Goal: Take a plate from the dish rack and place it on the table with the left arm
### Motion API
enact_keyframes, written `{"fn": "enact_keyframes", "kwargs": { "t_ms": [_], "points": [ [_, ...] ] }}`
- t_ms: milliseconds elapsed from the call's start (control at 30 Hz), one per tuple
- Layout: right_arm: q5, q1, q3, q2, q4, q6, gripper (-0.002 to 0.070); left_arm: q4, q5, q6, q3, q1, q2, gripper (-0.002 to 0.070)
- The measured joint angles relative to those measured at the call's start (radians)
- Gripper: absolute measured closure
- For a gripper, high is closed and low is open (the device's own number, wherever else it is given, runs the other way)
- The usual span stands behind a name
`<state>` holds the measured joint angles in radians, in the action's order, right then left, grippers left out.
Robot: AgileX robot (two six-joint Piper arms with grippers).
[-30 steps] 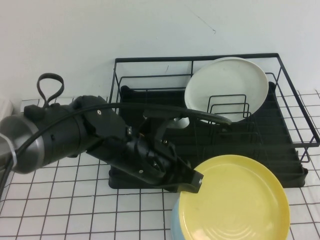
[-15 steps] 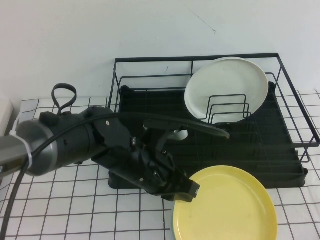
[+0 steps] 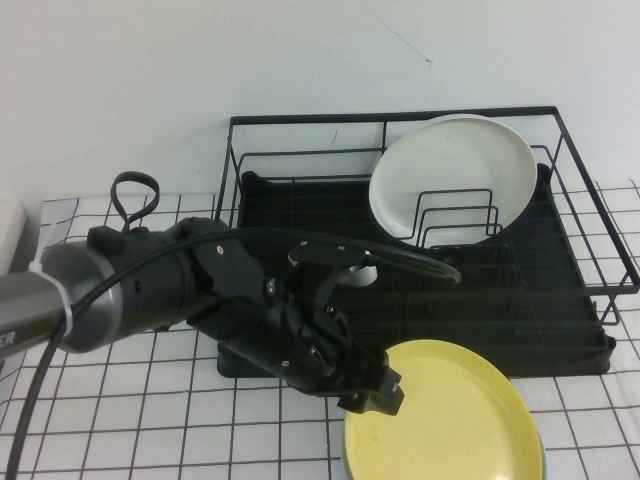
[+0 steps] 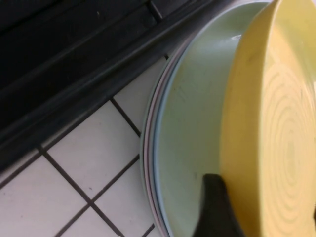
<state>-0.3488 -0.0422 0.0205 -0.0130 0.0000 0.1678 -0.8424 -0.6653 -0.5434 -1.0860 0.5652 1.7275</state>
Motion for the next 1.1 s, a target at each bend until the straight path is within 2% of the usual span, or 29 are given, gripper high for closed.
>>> {"fn": "enact_keyframes", "kwargs": {
  "t_ms": [100, 433, 567, 633, 733, 800, 933, 1100],
  "points": [
    [0.000, 0.000, 0.000, 0.000, 0.000, 0.000, 0.0680, 0.004, -0.004, 0.000, 0.000, 0.000, -0.007, 0.0249],
    [0.000, 0.000, 0.000, 0.000, 0.000, 0.000, 0.0680, 0.071, -0.013, 0.042, 0.000, 0.002, -0.133, 0.0238],
    [0.000, 0.000, 0.000, 0.000, 0.000, 0.000, 0.0680, 0.117, -0.014, 0.066, 0.000, 0.004, -0.189, 0.0321],
    [0.000, 0.000, 0.000, 0.000, 0.000, 0.000, 0.0680, 0.131, -0.015, 0.074, 0.000, 0.004, -0.212, 0.0395],
    [0.000, 0.000, 0.000, 0.000, 0.000, 0.000, 0.0680, 0.145, -0.015, 0.076, 0.000, 0.004, -0.247, 0.0560],
    [0.000, 0.000, 0.000, 0.000, 0.000, 0.000, 0.0680, 0.147, 0.004, 0.064, 0.002, 0.004, -0.281, 0.0627],
    [0.000, 0.000, 0.000, 0.000, 0.000, 0.000, 0.0680, 0.185, 0.091, 0.060, 0.002, 0.004, -0.378, 0.0664],
    [0.000, 0.000, 0.000, 0.000, 0.000, 0.000, 0.0680, 0.338, 0.203, 0.059, 0.002, 0.004, -0.529, 0.0673]
  ]
}}
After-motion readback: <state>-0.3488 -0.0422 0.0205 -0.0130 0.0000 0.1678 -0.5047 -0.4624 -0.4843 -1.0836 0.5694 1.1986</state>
